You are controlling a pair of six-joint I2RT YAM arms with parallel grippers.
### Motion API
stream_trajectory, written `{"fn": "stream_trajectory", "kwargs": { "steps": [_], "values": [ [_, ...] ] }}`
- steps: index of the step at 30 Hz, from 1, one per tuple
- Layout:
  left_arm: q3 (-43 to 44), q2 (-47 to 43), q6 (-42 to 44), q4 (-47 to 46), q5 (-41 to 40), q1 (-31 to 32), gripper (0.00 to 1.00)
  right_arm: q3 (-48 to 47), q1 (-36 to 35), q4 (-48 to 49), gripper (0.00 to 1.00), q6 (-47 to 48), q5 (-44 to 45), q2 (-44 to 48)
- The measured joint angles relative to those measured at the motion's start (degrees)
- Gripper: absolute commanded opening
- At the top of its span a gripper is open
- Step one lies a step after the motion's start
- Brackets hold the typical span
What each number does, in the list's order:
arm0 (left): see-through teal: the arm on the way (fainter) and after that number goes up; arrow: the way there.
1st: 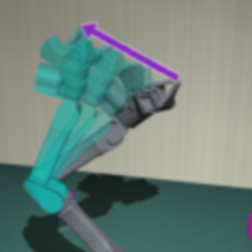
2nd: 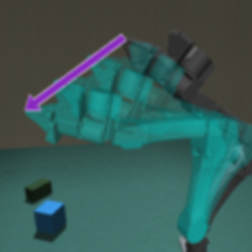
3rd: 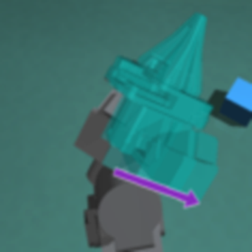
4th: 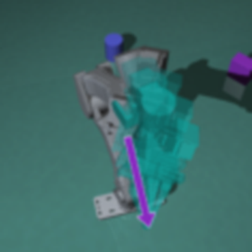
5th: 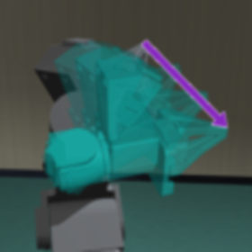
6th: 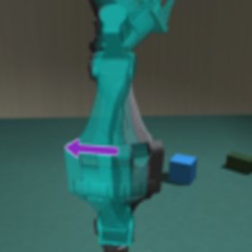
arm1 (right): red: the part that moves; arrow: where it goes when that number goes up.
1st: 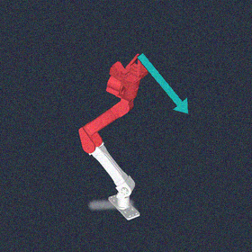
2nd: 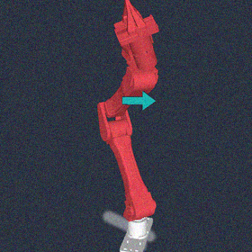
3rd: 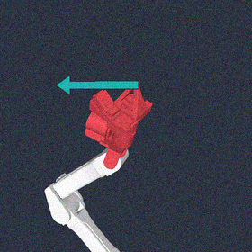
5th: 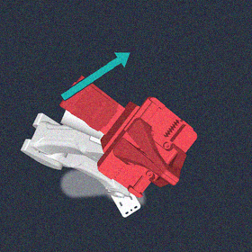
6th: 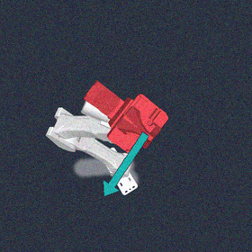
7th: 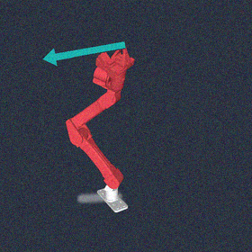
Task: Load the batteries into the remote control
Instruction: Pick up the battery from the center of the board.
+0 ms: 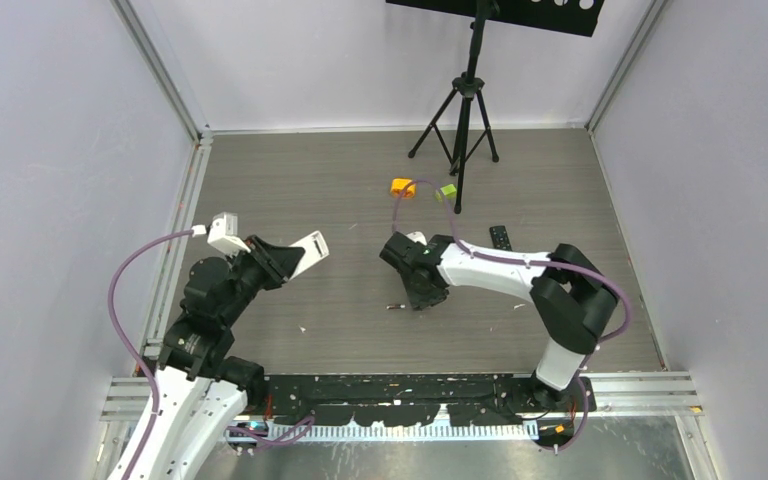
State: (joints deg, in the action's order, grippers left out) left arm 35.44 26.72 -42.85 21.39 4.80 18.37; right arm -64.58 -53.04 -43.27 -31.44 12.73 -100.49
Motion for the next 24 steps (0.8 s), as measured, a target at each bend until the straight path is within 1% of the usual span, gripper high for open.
{"fn": "stream_trajectory", "kwargs": {
  "steps": [2, 3, 4, 6, 7, 9, 11, 12, 18, 19, 20, 22, 24],
  "values": [
    [0.0, -0.7, 0.0, 0.1, 0.0, 0.0, 0.0, 0.8, 0.0, 0.1, 0.46, 1.4, -0.8, 2.7],
    [0.0, -0.9, 0.1, 0.2, -0.1, 0.0, 0.0, 0.9, -0.1, 0.3, 0.51, 2.3, -1.5, 3.9],
    [0.0, -0.9, 0.2, 0.4, -0.2, 0.0, 0.0, 1.0, -0.3, 0.8, 0.58, 3.7, -2.6, 5.3],
    [0.2, -0.9, 0.5, 1.2, -0.5, 0.0, 0.0, 1.0, -1.0, 1.7, 0.77, 6.6, -4.5, 7.4],
    [0.5, -0.9, 1.0, 1.9, -0.7, 0.0, 0.0, 1.0, -1.7, 2.1, 0.83, 8.9, -5.0, 8.2],
    [1.5, -0.8, 1.5, 3.2, -1.2, 0.0, 0.0, 1.0, -3.3, 3.1, 0.85, 12.9, -5.3, 8.9],
    [2.6, -0.4, 1.9, 3.8, -1.7, 0.0, 0.0, 1.0, -4.4, 3.7, 0.85, 16.4, -4.8, 8.5],
    [3.2, -0.2, 2.1, 4.0, -1.9, 0.0, 0.0, 0.7, -4.9, 3.7, 0.83, 17.9, -4.4, 8.0],
    [5.9, 1.3, 3.4, 5.5, -3.6, 0.0, 0.0, -1.6, -4.7, 6.5, 0.81, 24.9, -2.9, 3.3],
    [6.0, 1.3, 3.6, 5.8, -4.1, 0.0, 0.0, -1.6, -4.7, 7.1, 0.78, 25.9, -3.0, 2.6],
    [6.3, 1.3, 4.0, 6.4, -4.8, 0.0, 0.0, -1.6, -4.6, 7.7, 0.68, 27.0, -3.1, 1.9],
    [6.7, 1.4, 4.5, 7.0, -5.4, 0.0, 0.0, -1.6, -4.6, 9.0, 0.58, 29.3, -3.4, 0.3],
    [7.0, 1.4, 4.9, 7.3, -5.6, 0.0, 0.0, -1.6, -4.6, 10.5, 0.53, 30.9, -3.7, -1.2]
  ]
}}
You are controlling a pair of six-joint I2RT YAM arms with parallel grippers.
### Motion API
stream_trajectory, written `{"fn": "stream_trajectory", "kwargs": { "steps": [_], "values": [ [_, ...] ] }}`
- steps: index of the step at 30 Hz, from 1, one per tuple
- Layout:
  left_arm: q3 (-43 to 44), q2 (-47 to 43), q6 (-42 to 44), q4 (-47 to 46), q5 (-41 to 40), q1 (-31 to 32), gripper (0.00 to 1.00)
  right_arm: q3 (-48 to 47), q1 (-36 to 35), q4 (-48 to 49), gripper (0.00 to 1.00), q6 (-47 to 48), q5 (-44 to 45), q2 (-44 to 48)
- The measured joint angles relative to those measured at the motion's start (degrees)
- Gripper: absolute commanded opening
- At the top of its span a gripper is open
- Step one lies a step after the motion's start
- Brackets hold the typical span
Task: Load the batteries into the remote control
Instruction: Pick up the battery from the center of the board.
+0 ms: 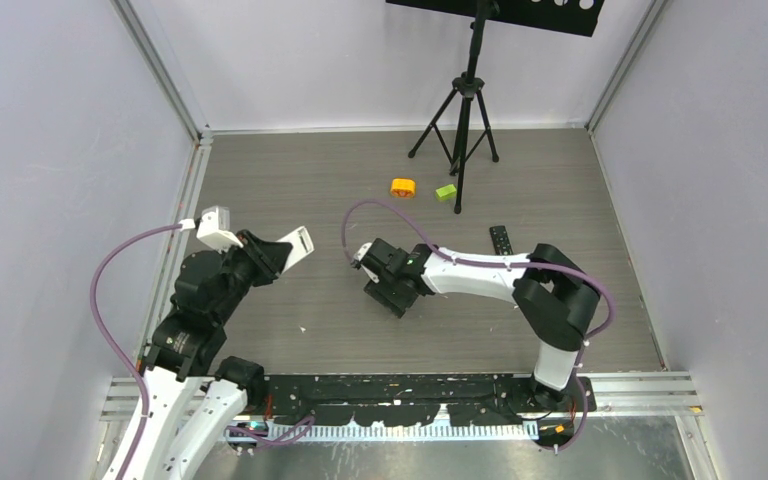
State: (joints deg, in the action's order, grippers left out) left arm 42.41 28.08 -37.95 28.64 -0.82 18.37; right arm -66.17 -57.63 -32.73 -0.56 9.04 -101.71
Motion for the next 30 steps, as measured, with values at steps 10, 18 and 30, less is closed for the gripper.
{"fn": "stream_trajectory", "kwargs": {
  "steps": [10, 18, 30],
  "values": [
    [0.5, 0.8, 2.1, 0.7, 0.0, 0.0, 0.0, -2.5, 0.1, 1.8, 0.29, 3.4, -3.5, -4.5],
    [0.5, 0.8, 2.6, 1.3, 0.7, 0.0, 0.0, -5.4, 3.0, 0.6, 0.1, 0.5, -6.1, -6.6],
    [-8.0, 3.2, -6.6, -12.5, 18.9, 0.0, 0.0, 1.3, 5.7, 0.4, 0.12, -19.6, 1.2, 12.1]
  ]
}}
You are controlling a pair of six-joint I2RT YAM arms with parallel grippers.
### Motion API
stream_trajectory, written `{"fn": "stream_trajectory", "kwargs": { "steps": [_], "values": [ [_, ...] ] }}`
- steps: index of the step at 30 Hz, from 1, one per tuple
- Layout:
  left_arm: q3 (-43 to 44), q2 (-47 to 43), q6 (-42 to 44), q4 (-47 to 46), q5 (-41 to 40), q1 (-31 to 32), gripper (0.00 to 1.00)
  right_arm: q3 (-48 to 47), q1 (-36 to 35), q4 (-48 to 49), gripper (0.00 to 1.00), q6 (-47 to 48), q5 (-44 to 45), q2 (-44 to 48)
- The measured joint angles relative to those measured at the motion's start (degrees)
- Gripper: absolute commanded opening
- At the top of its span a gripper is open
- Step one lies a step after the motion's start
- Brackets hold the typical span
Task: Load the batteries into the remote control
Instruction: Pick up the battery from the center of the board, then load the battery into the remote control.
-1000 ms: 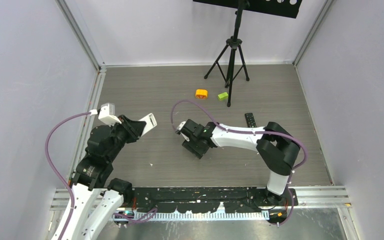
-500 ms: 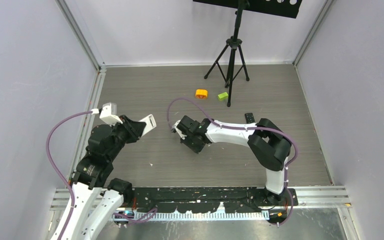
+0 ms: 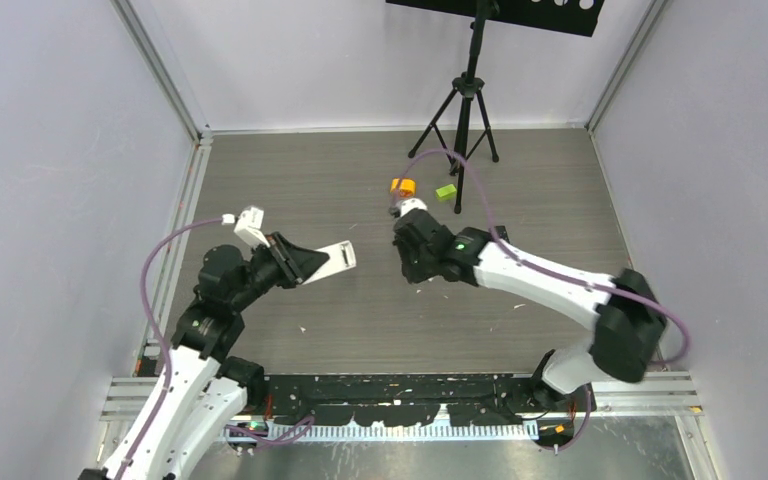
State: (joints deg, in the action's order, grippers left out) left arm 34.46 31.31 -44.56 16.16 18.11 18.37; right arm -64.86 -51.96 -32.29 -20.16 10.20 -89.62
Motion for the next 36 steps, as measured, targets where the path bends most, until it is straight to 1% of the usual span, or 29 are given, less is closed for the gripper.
{"fn": "stream_trajectory", "kwargs": {
  "steps": [1, 4, 8, 12, 17, 22, 32, 36],
  "values": [
    [-0.7, 0.9, -0.8, -1.1, 1.0, 0.0, 0.0, 0.2, 0.1, 0.0, 0.13, -1.9, 0.5, 3.2],
    [-4.0, 6.3, -5.9, -9.0, 5.9, 0.0, 0.0, 0.2, 0.5, 0.1, 0.13, -7.1, 1.4, 12.1],
    [-6.5, 16.0, -12.5, -19.5, 11.7, 0.0, 0.0, -0.2, 0.8, -0.4, 0.13, -12.4, 0.2, 18.4],
    [-7.3, 23.2, -18.0, -27.8, 15.7, 0.0, 0.0, -2.1, 0.8, -1.8, 0.13, -16.9, -3.0, 17.8],
    [-8.7, 29.0, -23.7, -37.4, 19.7, 0.0, 0.0, -3.8, 0.8, -3.4, 0.14, -20.8, -6.3, 14.2],
    [-9.3, 30.2, -25.9, -41.0, 21.5, 0.0, 0.0, -5.6, 0.8, -3.8, 0.16, -21.7, -6.7, 11.2],
    [-9.3, 30.2, -26.1, -42.2, 22.1, 0.0, 0.0, -9.3, 0.8, -5.4, 0.22, -20.5, -5.9, 7.2],
    [-9.3, 30.2, -26.8, -42.3, 22.1, 0.0, 0.0, -10.8, 0.8, -6.8, 0.31, -20.0, -5.1, 6.2]
  ]
}}
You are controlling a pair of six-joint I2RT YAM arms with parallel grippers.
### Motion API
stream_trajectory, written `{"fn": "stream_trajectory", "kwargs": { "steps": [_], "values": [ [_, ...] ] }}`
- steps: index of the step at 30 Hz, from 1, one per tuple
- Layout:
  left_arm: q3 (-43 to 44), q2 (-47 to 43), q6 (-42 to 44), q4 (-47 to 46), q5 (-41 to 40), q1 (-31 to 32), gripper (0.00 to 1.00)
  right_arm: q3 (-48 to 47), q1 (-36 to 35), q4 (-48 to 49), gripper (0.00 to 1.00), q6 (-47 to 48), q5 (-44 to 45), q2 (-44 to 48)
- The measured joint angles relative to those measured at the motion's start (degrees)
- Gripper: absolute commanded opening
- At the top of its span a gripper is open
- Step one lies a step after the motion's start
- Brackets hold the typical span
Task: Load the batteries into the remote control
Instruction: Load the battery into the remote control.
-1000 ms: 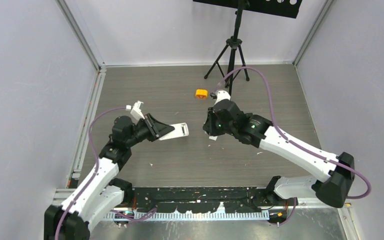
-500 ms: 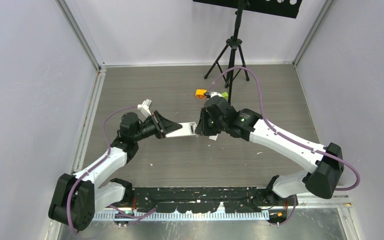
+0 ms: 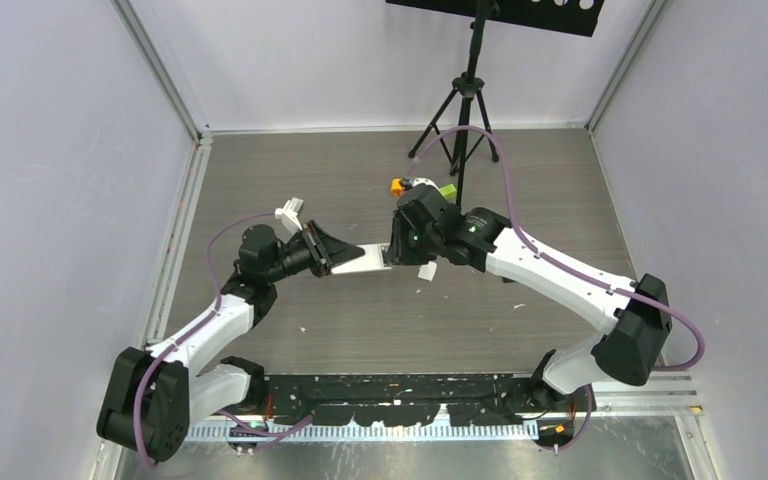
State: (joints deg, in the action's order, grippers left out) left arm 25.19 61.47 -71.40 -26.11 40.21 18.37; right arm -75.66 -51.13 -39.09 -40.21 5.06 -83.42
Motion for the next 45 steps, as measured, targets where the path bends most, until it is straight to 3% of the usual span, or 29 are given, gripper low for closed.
{"fn": "stream_trajectory", "kwargs": {
  "steps": [10, 15, 22, 28, 34, 45],
  "values": [
    [0.0, 0.0, -0.6, 0.0, 0.0, 0.0, 0.0, -0.2, 0.0, -0.5, 0.48, 0.5, 0.6, -0.2],
    [0.0, 0.0, -2.0, 0.0, -0.1, 0.0, 0.0, -0.1, 0.0, -0.2, 0.66, -1.1, 1.9, 1.1],
    [0.3, -2.3, -8.0, 0.9, -0.8, 0.0, 0.0, 10.9, 0.4, 9.4, 0.79, -7.5, 5.7, 15.4],
    [1.1, -3.8, -18.4, 0.7, -3.8, 0.0, 0.0, 22.0, 0.5, 20.9, 0.82, -14.3, 10.4, 26.0],
    [0.2, -3.7, -29.2, -3.8, -6.1, 0.0, 0.0, 24.7, 0.6, 31.0, 0.82, -18.8, 9.2, 25.7],
    [0.2, -5.5, -30.9, -3.6, -6.8, 0.0, 0.0, 26.1, 0.6, 39.2, 0.74, -25.2, 7.5, 23.6]
  ]
}}
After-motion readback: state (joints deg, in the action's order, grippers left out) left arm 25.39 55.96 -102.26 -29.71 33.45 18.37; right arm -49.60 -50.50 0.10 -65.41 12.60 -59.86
